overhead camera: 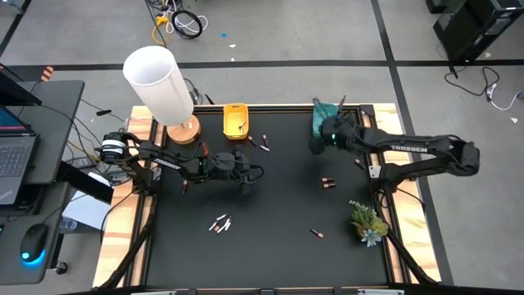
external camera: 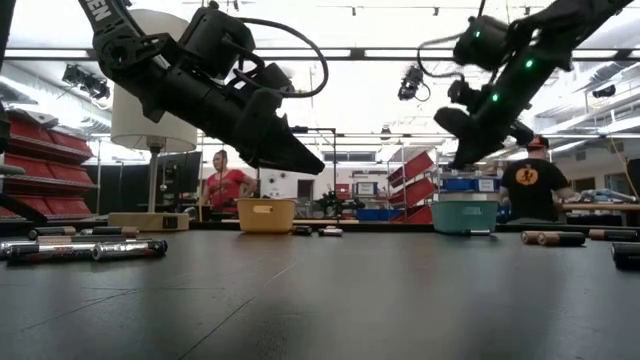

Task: Sort batteries
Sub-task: Put the black battery into the blue bin, then put the silver battery into the yellow bin

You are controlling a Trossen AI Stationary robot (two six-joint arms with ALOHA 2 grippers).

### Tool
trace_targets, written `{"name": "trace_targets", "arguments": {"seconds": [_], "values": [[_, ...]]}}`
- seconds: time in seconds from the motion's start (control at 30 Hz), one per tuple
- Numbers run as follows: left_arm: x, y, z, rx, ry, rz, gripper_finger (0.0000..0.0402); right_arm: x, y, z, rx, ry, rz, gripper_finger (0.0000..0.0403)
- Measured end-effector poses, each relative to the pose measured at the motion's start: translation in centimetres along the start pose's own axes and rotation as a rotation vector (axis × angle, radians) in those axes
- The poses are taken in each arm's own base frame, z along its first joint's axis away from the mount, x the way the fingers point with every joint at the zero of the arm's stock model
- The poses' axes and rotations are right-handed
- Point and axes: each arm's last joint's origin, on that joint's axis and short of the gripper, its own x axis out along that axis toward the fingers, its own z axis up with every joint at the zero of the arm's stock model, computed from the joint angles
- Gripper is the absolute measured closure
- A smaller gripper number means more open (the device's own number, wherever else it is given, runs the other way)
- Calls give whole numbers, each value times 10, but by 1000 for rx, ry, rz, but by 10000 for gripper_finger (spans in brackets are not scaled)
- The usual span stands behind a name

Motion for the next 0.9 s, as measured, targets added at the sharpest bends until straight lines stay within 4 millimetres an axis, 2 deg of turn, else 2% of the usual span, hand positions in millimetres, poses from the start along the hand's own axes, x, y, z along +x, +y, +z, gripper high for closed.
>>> {"name": "trace_targets", "arguments": {"seconds": [0.13,0.23,0.33,0.53,0.9], "values": [[0,0,0,0,-1,2,240,17,-18,6,25,27,-68,294],[0,0,1,-1,-5,2,240,26,-23,9,32,45,-34,240],[0,0,1,-1,-7,3,240,28,-25,11,28,43,-21,206],[0,0,1,-1,-8,4,240,15,-14,9,0,37,58,202],[0,0,1,0,-5,-4,240,-13,20,-26,16,203,143,203]]}}
